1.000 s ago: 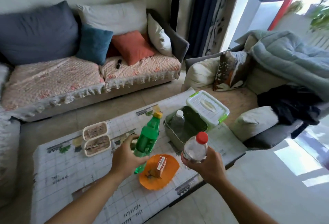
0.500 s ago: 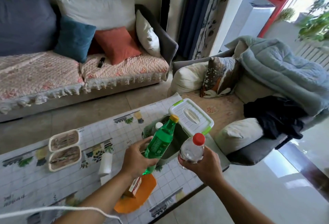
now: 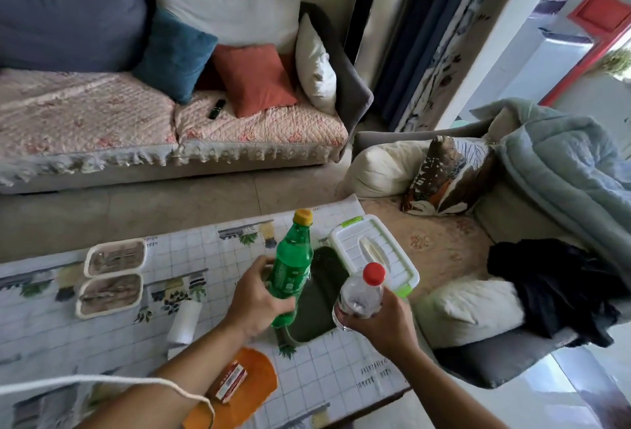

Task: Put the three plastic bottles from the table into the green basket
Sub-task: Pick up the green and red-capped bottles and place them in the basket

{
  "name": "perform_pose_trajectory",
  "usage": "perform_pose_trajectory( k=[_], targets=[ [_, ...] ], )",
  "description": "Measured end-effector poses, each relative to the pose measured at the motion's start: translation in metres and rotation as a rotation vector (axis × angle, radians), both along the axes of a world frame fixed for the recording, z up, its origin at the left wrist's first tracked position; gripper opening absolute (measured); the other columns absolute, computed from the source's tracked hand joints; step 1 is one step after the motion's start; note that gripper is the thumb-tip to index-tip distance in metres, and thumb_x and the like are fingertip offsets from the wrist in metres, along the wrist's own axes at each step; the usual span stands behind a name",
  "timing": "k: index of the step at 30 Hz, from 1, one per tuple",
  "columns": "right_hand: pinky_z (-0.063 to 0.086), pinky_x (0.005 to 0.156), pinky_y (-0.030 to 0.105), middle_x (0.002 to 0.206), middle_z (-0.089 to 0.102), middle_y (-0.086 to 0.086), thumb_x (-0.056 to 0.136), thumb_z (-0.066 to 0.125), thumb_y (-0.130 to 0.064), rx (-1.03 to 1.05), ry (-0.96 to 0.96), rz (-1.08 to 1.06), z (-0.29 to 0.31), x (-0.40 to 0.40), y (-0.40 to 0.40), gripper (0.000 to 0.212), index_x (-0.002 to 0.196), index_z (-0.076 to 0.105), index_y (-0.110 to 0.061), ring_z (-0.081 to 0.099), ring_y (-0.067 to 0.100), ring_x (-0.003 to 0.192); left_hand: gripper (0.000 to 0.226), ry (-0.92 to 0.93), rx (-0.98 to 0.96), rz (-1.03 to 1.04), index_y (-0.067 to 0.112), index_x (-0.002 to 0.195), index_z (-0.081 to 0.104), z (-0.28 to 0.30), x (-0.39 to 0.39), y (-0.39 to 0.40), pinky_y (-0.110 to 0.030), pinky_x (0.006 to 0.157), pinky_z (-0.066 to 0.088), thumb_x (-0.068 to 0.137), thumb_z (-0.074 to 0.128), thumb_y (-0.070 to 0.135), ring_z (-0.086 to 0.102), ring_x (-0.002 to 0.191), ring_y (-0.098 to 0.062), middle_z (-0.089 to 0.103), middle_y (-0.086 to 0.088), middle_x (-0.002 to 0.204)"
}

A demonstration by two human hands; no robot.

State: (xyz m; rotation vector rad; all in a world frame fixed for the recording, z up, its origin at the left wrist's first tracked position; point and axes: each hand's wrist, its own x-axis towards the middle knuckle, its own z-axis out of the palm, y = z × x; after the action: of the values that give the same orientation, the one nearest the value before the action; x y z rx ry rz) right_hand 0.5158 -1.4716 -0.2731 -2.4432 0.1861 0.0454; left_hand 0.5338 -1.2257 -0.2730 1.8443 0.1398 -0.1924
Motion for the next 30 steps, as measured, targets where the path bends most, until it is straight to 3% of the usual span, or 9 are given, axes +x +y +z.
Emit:
perform_pose_trajectory(
  k=[4, 6, 9, 15, 22, 25, 30],
  targets=[
    [0.042, 0.063, 0.013, 0.083, 0.065, -0.012, 0.054, 0.093, -0.040, 0.057, 0.073, 0.095, -0.007, 0.030, -0.014, 0.055, 0.097, 0.061, -0.027, 0.059, 0.002, 0.075, 0.061, 0.005, 0.027, 0.077, 0.019, 0.103, 0.052, -0.005, 0.006, -0.016, -0.028, 0.071, 0.052, 0.056, 0.086, -0.001, 0.064, 0.082, -0.008, 0.066, -0.003, 0.091],
    [0.049, 0.069, 0.021, 0.083, 0.061, -0.014, 0.053, 0.092, -0.042, 0.077, 0.117, 0.154, -0.016, 0.047, -0.024, 0.058, 0.097, 0.056, -0.032, 0.058, 0.005, 0.077, 0.065, 0.030, 0.033, 0.161, 0.024, 0.104, 0.053, -0.013, 0.007, -0.029, -0.031, 0.073, 0.053, 0.054, 0.086, -0.002, 0.065, 0.082, -0.012, 0.067, -0.003, 0.092],
    [0.057, 0.079, 0.032, 0.091, 0.068, -0.011, 0.052, 0.088, -0.050, 0.076, 0.180, 0.232, -0.032, 0.069, -0.039, 0.064, 0.104, 0.060, -0.028, 0.065, 0.010, 0.086, 0.062, 0.079, 0.019, 0.316, 0.029, 0.097, 0.056, -0.023, 0.006, -0.053, -0.028, 0.071, 0.051, 0.056, 0.084, -0.008, 0.066, 0.084, -0.015, 0.068, -0.004, 0.090],
    [0.051, 0.081, 0.028, 0.095, 0.060, -0.011, 0.055, 0.086, -0.051, 0.063, 0.226, 0.346, -0.067, 0.101, -0.055, 0.067, 0.110, 0.054, -0.029, 0.060, 0.012, 0.091, 0.056, 0.160, -0.039, 0.529, 0.024, 0.097, 0.058, -0.069, 0.005, -0.089, -0.033, 0.079, 0.054, 0.059, 0.084, -0.009, 0.067, 0.089, -0.017, 0.069, -0.006, 0.093],
    [0.052, 0.086, 0.033, 0.097, 0.055, -0.008, 0.060, 0.085, -0.053, -0.035, 0.300, 0.386, -0.108, 0.118, -0.058, 0.077, 0.121, 0.050, -0.021, 0.056, 0.013, 0.092, 0.064, 0.261, 0.056, 0.580, 0.024, 0.106, 0.055, -0.119, 0.004, -0.114, -0.035, 0.086, 0.054, 0.057, 0.089, 0.003, 0.064, 0.096, -0.016, 0.067, 0.003, 0.099],
    [0.053, 0.089, 0.038, 0.100, 0.059, -0.006, 0.057, 0.083, -0.056, -0.042, 0.326, 0.365, -0.124, 0.121, -0.054, 0.081, 0.123, 0.048, -0.025, 0.057, 0.017, 0.096, 0.066, 0.223, 0.171, 0.587, 0.025, 0.106, 0.055, -0.136, 0.008, -0.121, -0.028, 0.082, 0.051, 0.054, 0.092, 0.008, 0.061, 0.095, -0.015, 0.064, 0.004, 0.100],
    [0.053, 0.077, 0.033, 0.085, 0.054, -0.011, 0.061, 0.083, -0.048, -0.059, 0.288, 0.409, -0.140, 0.125, -0.050, 0.058, 0.105, 0.053, -0.026, 0.056, 0.013, 0.081, 0.067, 0.134, 0.333, 0.550, 0.044, 0.089, 0.046, -0.157, 0.012, -0.128, -0.030, 0.077, 0.053, 0.050, 0.092, 0.013, 0.060, 0.088, -0.012, 0.059, 0.011, 0.093]
  ],
)
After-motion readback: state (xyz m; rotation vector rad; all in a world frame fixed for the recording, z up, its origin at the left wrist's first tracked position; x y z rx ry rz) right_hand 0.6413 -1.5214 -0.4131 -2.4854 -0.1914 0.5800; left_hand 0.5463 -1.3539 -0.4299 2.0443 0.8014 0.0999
